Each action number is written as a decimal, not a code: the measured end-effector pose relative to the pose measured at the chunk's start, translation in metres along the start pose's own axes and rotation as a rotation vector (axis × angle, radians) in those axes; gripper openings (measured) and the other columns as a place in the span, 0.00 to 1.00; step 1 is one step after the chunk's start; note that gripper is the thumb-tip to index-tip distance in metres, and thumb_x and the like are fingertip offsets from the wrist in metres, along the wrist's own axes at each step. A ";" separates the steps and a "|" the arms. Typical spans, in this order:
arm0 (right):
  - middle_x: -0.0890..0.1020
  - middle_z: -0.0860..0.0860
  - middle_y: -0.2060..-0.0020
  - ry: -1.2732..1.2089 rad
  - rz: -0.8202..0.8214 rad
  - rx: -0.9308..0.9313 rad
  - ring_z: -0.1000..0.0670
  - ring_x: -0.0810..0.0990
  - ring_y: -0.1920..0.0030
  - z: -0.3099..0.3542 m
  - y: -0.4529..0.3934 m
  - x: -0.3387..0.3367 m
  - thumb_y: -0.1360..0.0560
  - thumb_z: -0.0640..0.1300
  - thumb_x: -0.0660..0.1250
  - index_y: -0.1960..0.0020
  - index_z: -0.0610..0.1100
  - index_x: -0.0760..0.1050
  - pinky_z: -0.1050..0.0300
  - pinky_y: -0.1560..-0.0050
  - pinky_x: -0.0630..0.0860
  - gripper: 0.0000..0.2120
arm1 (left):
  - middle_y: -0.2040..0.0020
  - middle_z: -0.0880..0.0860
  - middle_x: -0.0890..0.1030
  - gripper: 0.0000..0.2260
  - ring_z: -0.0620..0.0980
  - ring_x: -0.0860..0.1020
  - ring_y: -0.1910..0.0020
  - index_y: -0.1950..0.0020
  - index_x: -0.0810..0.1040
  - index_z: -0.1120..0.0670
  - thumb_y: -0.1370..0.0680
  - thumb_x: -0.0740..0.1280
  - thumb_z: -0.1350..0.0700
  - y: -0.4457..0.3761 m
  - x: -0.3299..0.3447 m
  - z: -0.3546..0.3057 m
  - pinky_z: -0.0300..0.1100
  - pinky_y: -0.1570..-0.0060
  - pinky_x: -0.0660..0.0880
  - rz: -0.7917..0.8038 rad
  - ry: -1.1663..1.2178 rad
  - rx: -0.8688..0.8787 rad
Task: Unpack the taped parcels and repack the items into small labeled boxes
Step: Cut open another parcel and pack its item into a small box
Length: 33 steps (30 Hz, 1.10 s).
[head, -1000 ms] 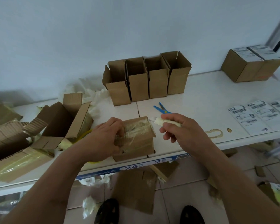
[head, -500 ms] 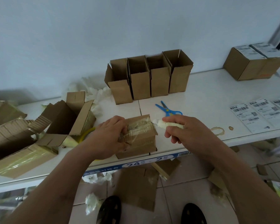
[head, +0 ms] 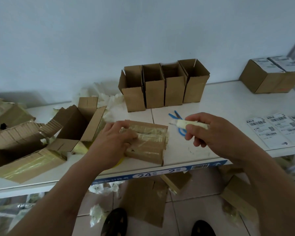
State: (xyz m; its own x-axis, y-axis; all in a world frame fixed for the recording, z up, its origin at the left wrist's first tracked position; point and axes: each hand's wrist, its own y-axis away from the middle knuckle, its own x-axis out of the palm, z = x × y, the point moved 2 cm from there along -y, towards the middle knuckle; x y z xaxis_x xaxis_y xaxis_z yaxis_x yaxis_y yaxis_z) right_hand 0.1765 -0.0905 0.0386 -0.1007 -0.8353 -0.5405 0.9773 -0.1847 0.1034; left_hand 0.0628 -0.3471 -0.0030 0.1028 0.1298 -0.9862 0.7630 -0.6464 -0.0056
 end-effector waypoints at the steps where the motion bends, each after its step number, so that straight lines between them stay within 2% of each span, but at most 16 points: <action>1: 0.83 0.55 0.59 0.012 0.000 -0.026 0.56 0.80 0.63 0.006 -0.004 0.007 0.19 0.49 0.61 0.41 0.54 0.72 0.67 0.65 0.74 0.08 | 0.29 0.45 0.63 0.16 0.48 0.60 0.32 0.30 0.71 0.39 0.18 0.61 0.51 0.002 0.001 0.002 0.42 0.31 0.60 0.003 0.020 0.007; 3: 0.82 0.56 0.60 0.038 0.019 -0.091 0.56 0.80 0.63 0.020 -0.012 0.026 0.19 0.48 0.62 0.42 0.56 0.73 0.68 0.65 0.74 0.07 | 0.31 0.44 0.66 0.16 0.47 0.63 0.33 0.30 0.72 0.41 0.17 0.60 0.53 0.003 0.005 0.005 0.38 0.33 0.60 -0.010 0.079 0.010; 5: 0.81 0.58 0.59 0.115 0.044 -0.143 0.56 0.79 0.61 0.032 -0.021 0.045 0.20 0.48 0.62 0.41 0.58 0.73 0.67 0.62 0.74 0.09 | 0.33 0.44 0.70 0.15 0.47 0.67 0.34 0.33 0.76 0.44 0.18 0.61 0.55 0.003 0.006 0.010 0.40 0.34 0.64 -0.066 0.145 0.001; 8: 0.78 0.61 0.58 0.195 0.050 -0.165 0.56 0.78 0.59 0.046 -0.037 0.063 0.20 0.49 0.62 0.37 0.59 0.76 0.62 0.58 0.73 0.13 | 0.38 0.45 0.75 0.10 0.46 0.75 0.43 0.40 0.81 0.50 0.19 0.65 0.55 0.006 0.008 0.015 0.41 0.42 0.73 -0.173 0.221 -0.004; 12: 0.78 0.62 0.53 0.258 0.091 -0.191 0.61 0.75 0.59 0.054 -0.053 0.079 0.20 0.48 0.63 0.38 0.58 0.78 0.62 0.53 0.71 0.13 | 0.42 0.48 0.79 0.08 0.49 0.79 0.49 0.44 0.84 0.53 0.21 0.68 0.58 0.010 0.017 0.020 0.42 0.47 0.76 -0.265 0.272 0.050; 15: 0.78 0.65 0.55 0.266 0.102 -0.193 0.60 0.78 0.60 0.059 -0.060 0.087 0.20 0.47 0.63 0.39 0.59 0.78 0.68 0.57 0.71 0.12 | 0.45 0.49 0.81 0.08 0.49 0.81 0.53 0.47 0.85 0.54 0.23 0.67 0.56 0.011 0.021 0.024 0.41 0.51 0.78 -0.334 0.284 0.090; 18: 0.76 0.66 0.53 0.296 0.099 -0.208 0.64 0.74 0.57 0.061 -0.065 0.093 0.19 0.46 0.61 0.39 0.58 0.78 0.72 0.55 0.66 0.13 | 0.46 0.49 0.81 0.14 0.49 0.81 0.52 0.47 0.85 0.54 0.22 0.61 0.51 0.014 0.024 0.024 0.42 0.52 0.79 -0.330 0.297 0.116; 20: 0.75 0.64 0.50 0.321 0.104 -0.205 0.63 0.73 0.54 0.060 -0.068 0.096 0.19 0.46 0.61 0.38 0.57 0.78 0.73 0.54 0.65 0.13 | 0.45 0.49 0.81 0.15 0.49 0.81 0.51 0.47 0.85 0.54 0.22 0.60 0.50 0.015 0.026 0.024 0.42 0.51 0.80 -0.325 0.304 0.115; 24: 0.76 0.63 0.48 0.366 0.112 -0.201 0.62 0.71 0.48 0.059 -0.070 0.095 0.18 0.47 0.60 0.38 0.57 0.78 0.70 0.52 0.64 0.13 | 0.44 0.50 0.81 0.12 0.49 0.80 0.49 0.46 0.85 0.54 0.22 0.64 0.53 0.015 0.028 0.025 0.42 0.48 0.79 -0.338 0.318 0.107; 27: 0.79 0.59 0.41 0.390 0.114 -0.194 0.62 0.70 0.46 0.056 -0.071 0.092 0.18 0.47 0.60 0.37 0.57 0.78 0.64 0.45 0.65 0.13 | 0.43 0.50 0.80 0.10 0.49 0.80 0.48 0.46 0.85 0.54 0.23 0.65 0.54 0.012 0.030 0.025 0.44 0.47 0.79 -0.342 0.326 0.104; 31: 0.78 0.57 0.37 0.383 0.146 -0.165 0.62 0.69 0.46 0.053 -0.069 0.092 0.18 0.48 0.59 0.37 0.56 0.77 0.69 0.50 0.64 0.13 | 0.43 0.49 0.81 0.11 0.48 0.80 0.48 0.46 0.85 0.54 0.23 0.65 0.54 0.010 0.030 0.026 0.44 0.47 0.79 -0.346 0.312 0.096; 33: 0.78 0.56 0.37 0.358 0.160 -0.144 0.60 0.70 0.45 0.053 -0.069 0.091 0.18 0.47 0.60 0.37 0.55 0.78 0.65 0.46 0.65 0.13 | 0.44 0.49 0.80 0.10 0.49 0.80 0.48 0.46 0.85 0.54 0.23 0.66 0.55 0.010 0.031 0.026 0.45 0.47 0.79 -0.350 0.310 0.098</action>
State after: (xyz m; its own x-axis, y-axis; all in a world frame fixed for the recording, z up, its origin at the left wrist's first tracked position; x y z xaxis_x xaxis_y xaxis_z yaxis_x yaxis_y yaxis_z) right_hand 0.0899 -0.1812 0.0266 0.1008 -0.6101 -0.7859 0.9940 0.0284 0.1054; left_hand 0.0573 -0.3692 -0.0377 0.0473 0.5610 -0.8265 0.7237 -0.5896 -0.3587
